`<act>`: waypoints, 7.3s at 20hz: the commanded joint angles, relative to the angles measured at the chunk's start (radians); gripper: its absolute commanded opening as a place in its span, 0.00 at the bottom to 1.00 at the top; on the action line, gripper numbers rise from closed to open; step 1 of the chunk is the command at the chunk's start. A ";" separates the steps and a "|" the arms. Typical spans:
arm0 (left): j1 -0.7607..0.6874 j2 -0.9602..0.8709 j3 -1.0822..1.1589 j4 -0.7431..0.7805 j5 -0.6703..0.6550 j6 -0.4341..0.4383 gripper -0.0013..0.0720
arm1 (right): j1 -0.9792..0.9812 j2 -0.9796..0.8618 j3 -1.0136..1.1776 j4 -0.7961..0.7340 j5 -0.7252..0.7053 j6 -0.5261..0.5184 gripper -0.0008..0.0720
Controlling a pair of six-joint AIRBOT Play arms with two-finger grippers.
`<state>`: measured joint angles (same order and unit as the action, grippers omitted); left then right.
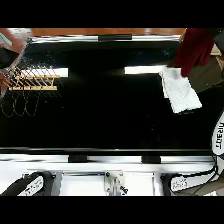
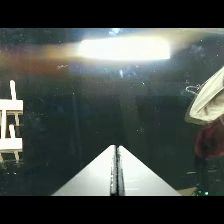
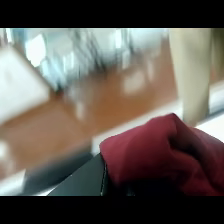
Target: Fold the shirts.
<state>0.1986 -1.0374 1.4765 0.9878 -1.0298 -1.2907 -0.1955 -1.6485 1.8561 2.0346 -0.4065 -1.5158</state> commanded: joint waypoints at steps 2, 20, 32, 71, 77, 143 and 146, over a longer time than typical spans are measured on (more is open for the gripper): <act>0.000 -0.001 0.000 0.000 0.001 0.000 0.06 | 0.071 0.018 0.000 0.092 -0.445 0.163 0.14; 0.000 -0.021 0.000 0.000 -0.027 0.000 0.06 | 0.654 -0.052 -0.001 -0.143 -1.164 -0.177 0.14; 0.000 -0.021 0.000 0.000 -0.030 0.000 0.06 | 0.259 -0.043 -0.001 -0.518 -1.133 -0.026 0.14; 0.000 -0.021 0.000 0.000 -0.102 -0.003 0.06 | -0.626 0.562 -0.961 -0.420 -1.271 0.188 0.14; 0.000 -0.021 0.000 0.000 -0.102 -0.003 0.06 | -0.626 0.562 -1.064 -0.364 -1.291 0.201 0.14; -0.517 -0.426 0.129 0.660 -0.526 -0.365 0.75 | 0.471 0.212 -0.423 -0.305 -1.058 0.091 0.92; -0.517 -0.436 0.129 0.660 -0.526 -0.365 0.75 | 0.471 0.212 -0.423 -0.305 -1.058 0.091 0.92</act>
<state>-0.3176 -1.4647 1.6039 1.6482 -1.5520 -1.6535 0.2703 -1.4342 1.4319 1.7241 -1.4647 -1.4261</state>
